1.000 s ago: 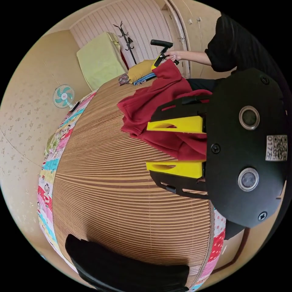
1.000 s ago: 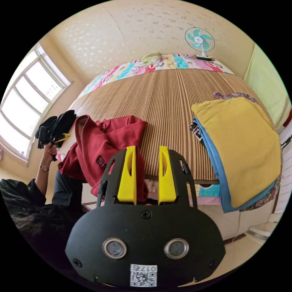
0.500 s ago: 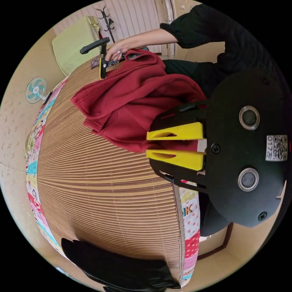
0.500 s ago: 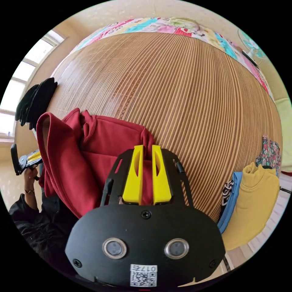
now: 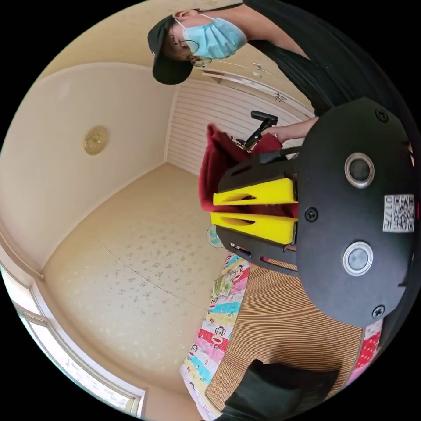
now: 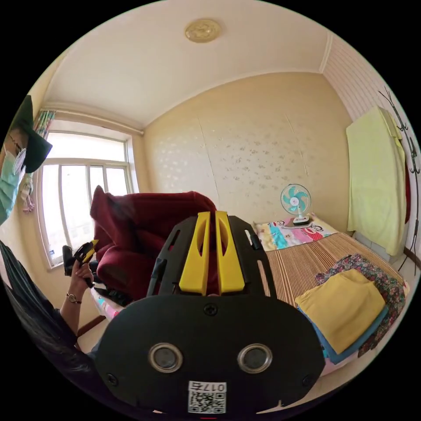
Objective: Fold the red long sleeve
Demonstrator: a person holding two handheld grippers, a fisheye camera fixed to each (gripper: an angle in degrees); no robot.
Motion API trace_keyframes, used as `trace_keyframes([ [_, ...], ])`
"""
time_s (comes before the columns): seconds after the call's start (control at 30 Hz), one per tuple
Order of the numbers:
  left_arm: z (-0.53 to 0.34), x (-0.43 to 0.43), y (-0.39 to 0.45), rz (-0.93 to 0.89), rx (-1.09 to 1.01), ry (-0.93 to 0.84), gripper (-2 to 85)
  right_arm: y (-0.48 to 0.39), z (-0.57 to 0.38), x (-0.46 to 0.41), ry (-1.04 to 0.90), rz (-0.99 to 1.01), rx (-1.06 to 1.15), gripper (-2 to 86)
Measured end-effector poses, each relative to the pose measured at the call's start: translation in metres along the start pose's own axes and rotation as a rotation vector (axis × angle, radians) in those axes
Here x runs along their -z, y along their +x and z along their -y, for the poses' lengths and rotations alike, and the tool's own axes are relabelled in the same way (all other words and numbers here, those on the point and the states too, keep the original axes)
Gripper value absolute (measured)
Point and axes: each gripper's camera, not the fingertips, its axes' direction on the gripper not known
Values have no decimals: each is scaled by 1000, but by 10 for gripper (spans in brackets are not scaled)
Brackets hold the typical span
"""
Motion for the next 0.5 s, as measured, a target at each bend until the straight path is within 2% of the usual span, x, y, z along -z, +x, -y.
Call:
trace_keyframes([
  [0.07,12,11,16,1,-8,71,10,-6,12,3,0,47,-51,25],
  [0.13,16,29,44,-4,-88,180,10,-35,20,26,131,102,0,25],
  [0.23,15,55,85,43,-147,274,11,-78,21,59,285,-7,66,25],
  [0.33,11,74,124,71,-254,389,13,-102,23,77,386,-26,90,25],
  [0.43,31,63,149,303,-331,353,17,-115,51,47,255,-146,115,27],
  [0.5,65,24,127,396,-311,180,22,-106,71,3,136,-206,123,30],
])
